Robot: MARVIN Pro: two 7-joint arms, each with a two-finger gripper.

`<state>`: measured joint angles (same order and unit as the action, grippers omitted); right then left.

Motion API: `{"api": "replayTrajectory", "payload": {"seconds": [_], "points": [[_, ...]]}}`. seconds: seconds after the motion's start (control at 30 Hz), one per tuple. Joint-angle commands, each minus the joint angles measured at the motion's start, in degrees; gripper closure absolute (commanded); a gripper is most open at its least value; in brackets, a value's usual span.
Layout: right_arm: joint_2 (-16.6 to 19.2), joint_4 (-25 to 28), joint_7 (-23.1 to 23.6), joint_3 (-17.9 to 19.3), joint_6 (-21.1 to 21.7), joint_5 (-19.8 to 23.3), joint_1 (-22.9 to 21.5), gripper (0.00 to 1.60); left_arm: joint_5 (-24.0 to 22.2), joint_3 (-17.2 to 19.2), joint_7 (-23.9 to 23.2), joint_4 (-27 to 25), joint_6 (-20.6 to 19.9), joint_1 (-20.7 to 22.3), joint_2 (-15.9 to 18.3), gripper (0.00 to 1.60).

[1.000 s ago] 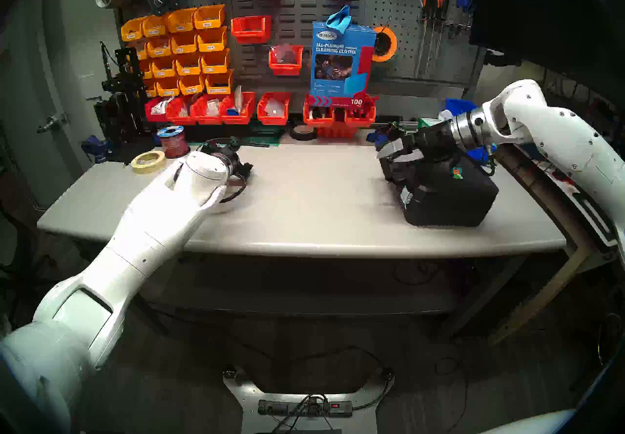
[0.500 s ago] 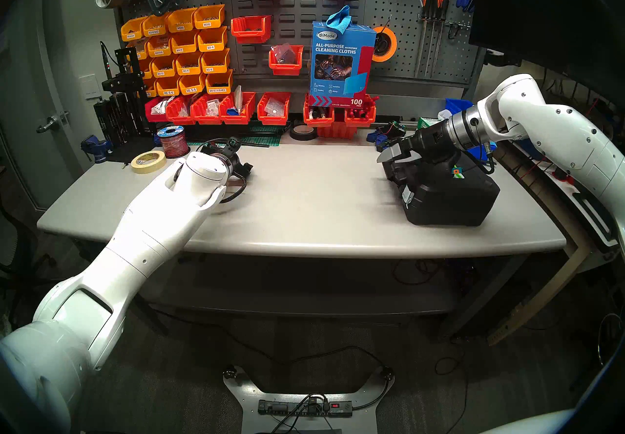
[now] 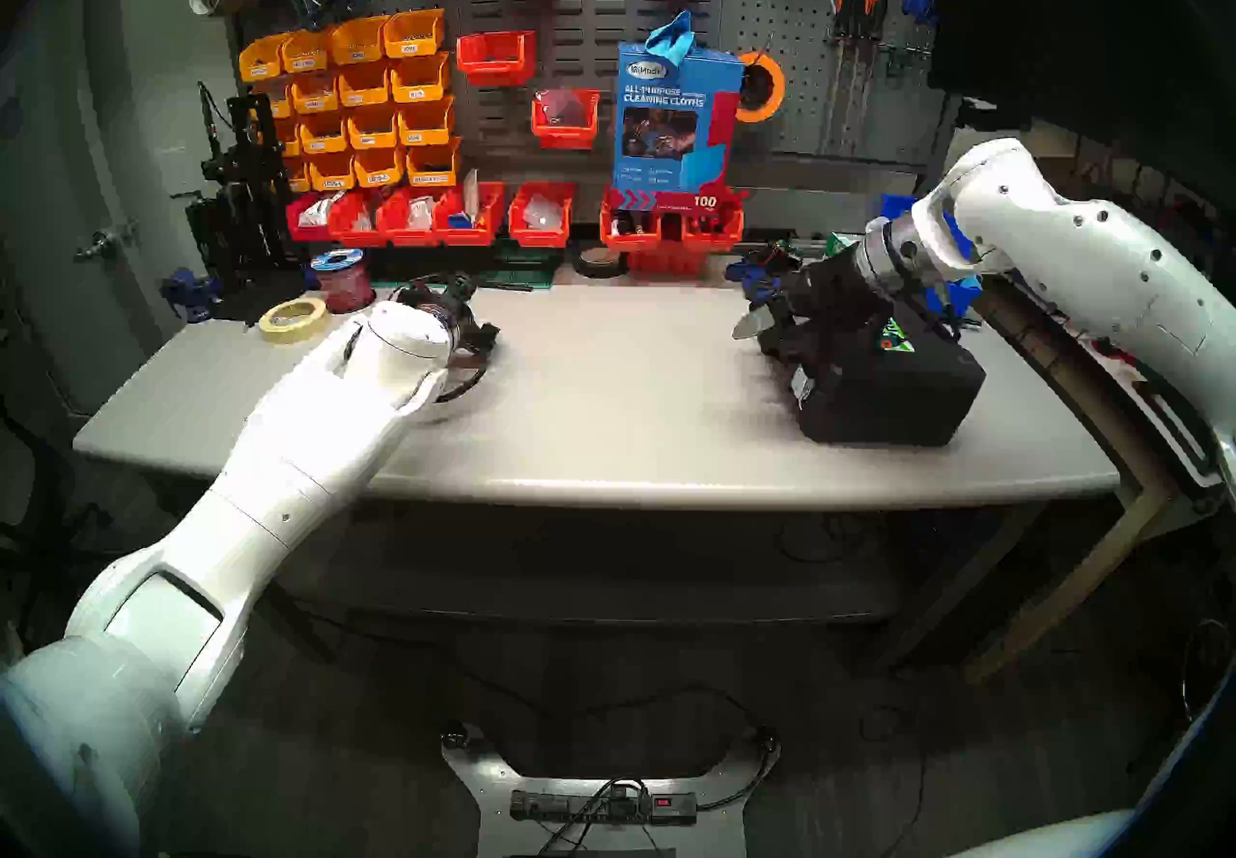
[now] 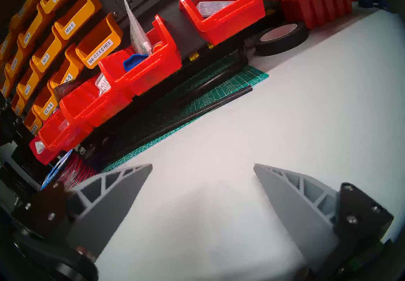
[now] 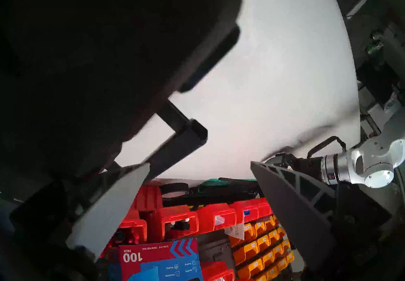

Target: Open the tool box

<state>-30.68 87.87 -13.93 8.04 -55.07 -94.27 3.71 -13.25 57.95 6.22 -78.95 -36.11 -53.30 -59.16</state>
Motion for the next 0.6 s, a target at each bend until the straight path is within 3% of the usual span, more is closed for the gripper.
{"api": "replayTrajectory", "payload": {"seconds": [0.0,0.57], "points": [[-1.4,1.1,-0.2,-3.0,0.1,-2.7,-0.6,0.00,0.1,0.2,0.0,-0.5,0.2,0.8,-0.1,0.00],[-1.9,2.5,-0.5,-8.4,0.1,-9.4,-4.5,0.00,-0.1,0.2,0.3,-0.5,0.2,0.7,-0.1,0.00]]}}
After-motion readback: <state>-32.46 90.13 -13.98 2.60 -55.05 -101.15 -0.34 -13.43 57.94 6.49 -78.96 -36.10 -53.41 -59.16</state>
